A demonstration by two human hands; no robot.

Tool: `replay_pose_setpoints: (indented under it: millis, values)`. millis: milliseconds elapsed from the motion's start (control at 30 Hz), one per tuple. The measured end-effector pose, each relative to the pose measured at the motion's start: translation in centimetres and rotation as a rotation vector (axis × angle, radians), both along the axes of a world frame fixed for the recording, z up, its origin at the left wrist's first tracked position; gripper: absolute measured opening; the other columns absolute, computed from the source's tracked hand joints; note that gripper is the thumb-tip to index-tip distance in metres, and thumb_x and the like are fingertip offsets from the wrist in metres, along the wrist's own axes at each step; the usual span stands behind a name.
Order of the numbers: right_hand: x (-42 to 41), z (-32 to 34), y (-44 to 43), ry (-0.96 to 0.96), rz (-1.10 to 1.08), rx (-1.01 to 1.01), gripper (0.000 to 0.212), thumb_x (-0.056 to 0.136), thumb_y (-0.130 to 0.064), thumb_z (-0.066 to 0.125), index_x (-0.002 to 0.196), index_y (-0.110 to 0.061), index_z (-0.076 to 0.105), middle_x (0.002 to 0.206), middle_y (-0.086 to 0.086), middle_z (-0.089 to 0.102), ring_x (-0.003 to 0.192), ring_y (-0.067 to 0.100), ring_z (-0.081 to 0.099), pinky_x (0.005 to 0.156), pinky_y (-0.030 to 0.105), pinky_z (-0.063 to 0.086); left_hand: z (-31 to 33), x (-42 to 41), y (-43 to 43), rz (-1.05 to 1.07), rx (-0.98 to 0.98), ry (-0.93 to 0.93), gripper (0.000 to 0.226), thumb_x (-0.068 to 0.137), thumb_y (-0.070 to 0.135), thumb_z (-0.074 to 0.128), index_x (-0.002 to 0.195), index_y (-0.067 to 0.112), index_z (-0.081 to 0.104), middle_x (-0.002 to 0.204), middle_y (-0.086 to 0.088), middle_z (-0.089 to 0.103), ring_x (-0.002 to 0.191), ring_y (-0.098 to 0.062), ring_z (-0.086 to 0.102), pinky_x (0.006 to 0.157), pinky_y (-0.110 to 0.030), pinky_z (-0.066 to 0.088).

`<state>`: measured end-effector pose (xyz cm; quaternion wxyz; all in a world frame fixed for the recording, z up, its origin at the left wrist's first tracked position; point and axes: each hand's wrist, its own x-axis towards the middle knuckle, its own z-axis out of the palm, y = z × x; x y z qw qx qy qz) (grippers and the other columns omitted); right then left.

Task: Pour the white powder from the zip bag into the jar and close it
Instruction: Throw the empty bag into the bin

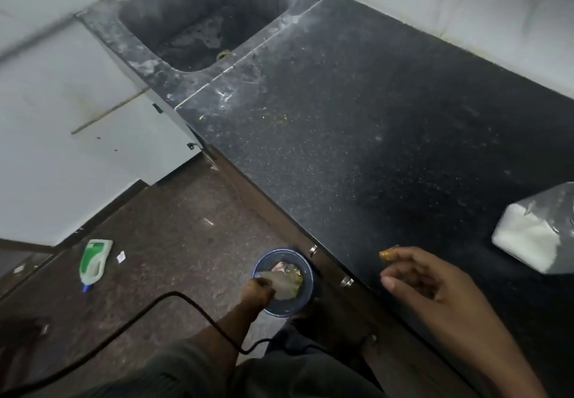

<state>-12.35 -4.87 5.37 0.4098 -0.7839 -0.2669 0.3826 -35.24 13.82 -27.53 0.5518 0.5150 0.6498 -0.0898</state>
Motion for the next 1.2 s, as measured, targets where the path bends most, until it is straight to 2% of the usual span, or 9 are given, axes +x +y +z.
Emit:
replay_pose_setpoints:
  millis: [133,267,467,600,667,800,900,1000,1200]
  values:
    - [-1.0,0.2,1.5,-0.019,-0.016,-0.033,0.030,0.083,-0.009,0.075,0.102,-0.032,0.070,0.087,-0.009,0.075,0.082,0.008,0.071,0.077,0.026,0.054,-4.6,-0.4,2.0,-0.047,-0.013,0.002,0.015,0.068,0.013,0.074,0.071,0.021,0.061,0.087,-0.018,0.065,0.094,-0.043,0.067,0.083,-0.048,0.056]
    - [-1.3,0.6,2.4,-0.031,-0.013,-0.065,0.028,0.085,-0.015,0.074,0.104,-0.034,0.069,0.091,-0.011,0.075,0.084,0.004,0.070,0.081,0.030,0.056,-3.7,0.5,3.3,-0.137,-0.045,0.020,0.008,0.080,0.015,0.075,0.086,0.018,0.070,0.097,-0.015,0.071,0.094,-0.034,0.069,0.081,-0.040,0.058]
    - [-1.2,0.7,2.7,-0.044,-0.054,-0.062,0.028,0.085,-0.013,0.073,0.104,-0.033,0.070,0.090,-0.012,0.074,0.084,0.004,0.069,0.085,0.033,0.056,-2.2,0.7,4.5,-0.216,-0.201,-0.060,0.038,0.078,0.016,0.065,0.114,0.001,0.066,0.105,-0.016,0.067,0.096,-0.031,0.066,0.094,-0.043,0.055]
    - [-1.1,0.4,2.5,-0.034,-0.066,-0.046,0.028,0.085,-0.012,0.073,0.103,-0.034,0.070,0.090,-0.010,0.075,0.085,0.005,0.069,0.085,0.032,0.056,-3.3,0.0,5.1,-0.143,-0.170,-0.079,0.034,0.065,0.028,0.067,0.092,0.007,0.073,0.093,-0.020,0.069,0.085,-0.029,0.063,0.087,-0.050,0.054]
    - [-0.8,0.3,2.3,-0.036,-0.058,-0.032,0.028,0.086,-0.014,0.073,0.103,-0.036,0.070,0.091,-0.010,0.075,0.086,0.005,0.070,0.084,0.032,0.056,-2.1,0.4,5.4,-0.080,-0.088,-0.150,0.020,0.070,0.023,0.068,0.082,0.008,0.073,0.085,-0.026,0.071,0.077,-0.030,0.064,0.078,-0.051,0.055]
    - [0.2,-0.1,1.9,-0.055,-0.072,0.004,0.029,0.087,-0.010,0.072,0.104,-0.034,0.070,0.092,-0.008,0.075,0.087,0.006,0.070,0.083,0.028,0.056,6.7,4.0,6.7,0.272,0.349,-0.325,0.019,0.094,-0.002,0.056,0.110,0.001,0.066,0.100,-0.012,0.068,0.089,-0.025,0.063,0.083,-0.038,0.051]
    - [1.0,-0.3,1.8,-0.075,-0.070,0.032,0.030,0.087,-0.006,0.071,0.103,-0.032,0.070,0.091,-0.007,0.074,0.085,0.008,0.070,0.078,0.025,0.055,11.3,6.3,9.8,0.498,0.766,-0.353,0.022,0.091,-0.003,0.058,0.111,-0.002,0.066,0.103,-0.010,0.064,0.081,0.003,0.060,0.084,-0.024,0.048]
    - [2.4,0.3,1.7,-0.101,-0.067,0.072,0.028,0.085,-0.005,0.072,0.104,-0.026,0.071,0.090,-0.001,0.074,0.081,0.010,0.069,0.074,0.020,0.052,16.9,9.2,12.6,0.561,0.987,-0.506,0.022,0.088,0.001,0.057,0.109,0.004,0.065,0.100,-0.008,0.063,0.078,0.019,0.056,0.078,-0.006,0.042]
    - [6.3,3.3,0.3,-0.190,-0.136,0.127,0.024,0.084,-0.014,0.073,0.104,-0.027,0.070,0.096,-0.003,0.071,0.075,0.008,0.064,0.074,0.023,0.053,28.0,17.6,12.0,0.336,1.007,-0.882,0.020,0.090,0.018,0.061,0.096,0.037,0.062,0.099,-0.001,0.064,0.088,-0.007,0.058,0.083,-0.024,0.048]
